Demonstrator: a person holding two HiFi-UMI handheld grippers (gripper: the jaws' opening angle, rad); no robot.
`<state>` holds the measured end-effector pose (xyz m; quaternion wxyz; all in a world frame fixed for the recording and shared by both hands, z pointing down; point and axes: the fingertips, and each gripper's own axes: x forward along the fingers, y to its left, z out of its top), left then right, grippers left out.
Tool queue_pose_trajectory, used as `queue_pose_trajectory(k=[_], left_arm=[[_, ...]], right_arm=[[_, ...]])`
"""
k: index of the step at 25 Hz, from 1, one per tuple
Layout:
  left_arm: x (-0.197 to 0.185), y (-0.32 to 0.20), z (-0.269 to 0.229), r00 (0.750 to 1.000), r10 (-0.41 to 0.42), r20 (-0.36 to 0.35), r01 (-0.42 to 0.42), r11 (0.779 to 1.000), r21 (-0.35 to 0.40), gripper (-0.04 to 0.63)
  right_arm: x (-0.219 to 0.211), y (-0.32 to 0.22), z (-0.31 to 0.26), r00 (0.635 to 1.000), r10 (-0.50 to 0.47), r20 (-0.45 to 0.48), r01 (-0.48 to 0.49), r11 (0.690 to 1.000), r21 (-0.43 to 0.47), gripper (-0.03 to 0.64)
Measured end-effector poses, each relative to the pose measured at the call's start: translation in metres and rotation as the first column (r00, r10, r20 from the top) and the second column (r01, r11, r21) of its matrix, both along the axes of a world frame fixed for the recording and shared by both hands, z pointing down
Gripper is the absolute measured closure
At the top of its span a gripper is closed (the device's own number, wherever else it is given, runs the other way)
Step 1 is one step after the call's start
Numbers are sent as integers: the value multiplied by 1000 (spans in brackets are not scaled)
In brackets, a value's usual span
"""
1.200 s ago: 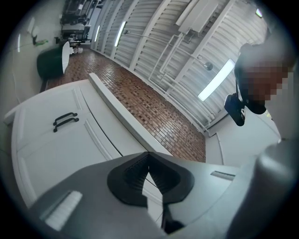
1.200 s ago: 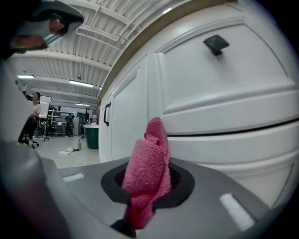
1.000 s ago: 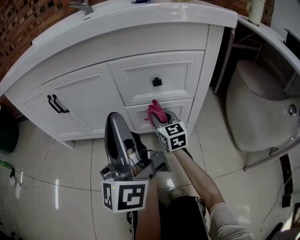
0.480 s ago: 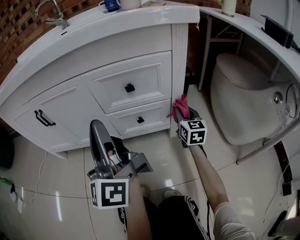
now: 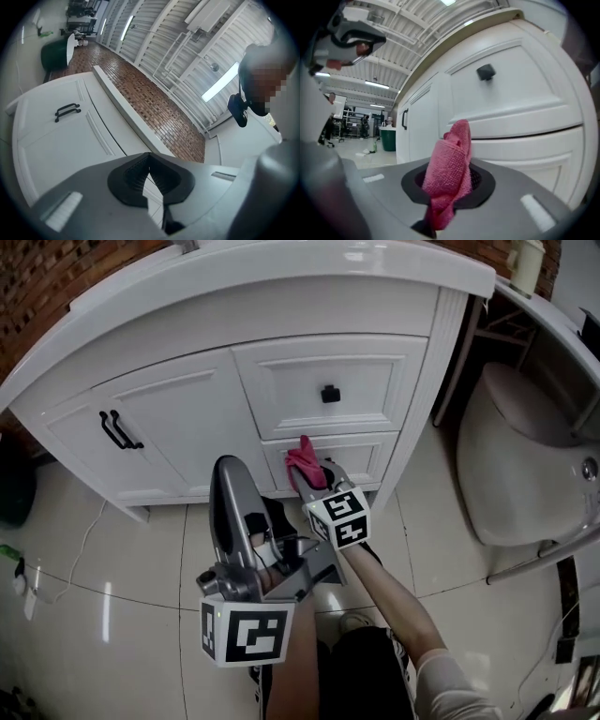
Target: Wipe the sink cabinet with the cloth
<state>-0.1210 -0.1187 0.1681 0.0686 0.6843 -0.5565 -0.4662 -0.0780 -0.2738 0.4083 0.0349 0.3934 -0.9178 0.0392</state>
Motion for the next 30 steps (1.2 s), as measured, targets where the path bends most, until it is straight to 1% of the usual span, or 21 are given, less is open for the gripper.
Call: queue_pose_trajectory(k=[3, 6, 9, 11, 14, 16, 19, 21, 22, 24, 25, 26, 27, 28, 29, 30], left_arm=[[-26, 8, -3, 999, -30, -34, 30, 999, 18, 589], [-40, 13, -3, 997, -44, -60, 46, 999, 23, 589], [-41, 12, -2, 997, -41, -58, 42, 999, 24, 589], [-37, 9, 1, 998, -35, -56, 36, 999, 18, 589], [-28, 5, 2, 999, -24, -46, 24, 1000, 14, 589], [-22, 2, 1, 999, -19, -31, 19, 1000, 12, 589], [-9, -4, 4, 1000, -7, -8, 7, 1000, -1, 589], [-1, -8, 5, 1000, 5, 3, -5, 1000, -7, 589], [2, -9, 6, 1000, 6, 6, -6, 1000, -10, 589], [3, -10, 8, 1000, -2, 26, 3, 1000, -26, 589], [3, -11, 9, 999, -2, 53, 4, 999, -34, 589], [3, -14, 9, 994, 1, 107, 3, 999, -43, 589], [4, -20, 12, 981, 2, 193, 10, 998, -59, 589], [3, -28, 20, 956, 0, 294, 27, 996, -87, 589], [1, -39, 33, 926, 2, 377, 48, 991, -123, 589], [-1, -52, 50, 905, 15, 425, 59, 985, -160, 587]], right_arm=[[-43, 1, 15, 996, -68, -51, 68, 998, 7, 561], [-67, -2, 27, 992, -92, -83, 92, 996, -7, 561], [-73, -9, 33, 991, -87, -100, 86, 996, -19, 561], [-67, -14, 37, 992, -73, -102, 71, 997, -27, 561], [-47, -21, 39, 994, -46, -103, 43, 999, -29, 563], [-26, -25, 40, 996, -10, -93, 6, 999, -36, 561], [26, -37, 42, 994, 94, -48, -97, 993, -64, 563], [62, -43, 39, 990, 139, -22, -140, 988, -67, 554], [76, -44, 38, 988, 154, -18, -155, 986, -67, 552], [103, -48, 36, 979, 198, -37, -200, 978, -62, 555], [117, -51, 37, 973, 225, -48, -228, 972, -63, 557], [131, -53, 39, 967, 249, -56, -253, 965, -69, 557], [144, -54, 43, 961, 267, -68, -272, 960, -74, 557], [154, -53, 48, 957, 274, -90, -281, 957, -72, 561], [162, -51, 53, 954, 274, -121, -283, 957, -63, 561], [167, -48, 57, 951, 271, -148, -281, 958, -53, 561]])
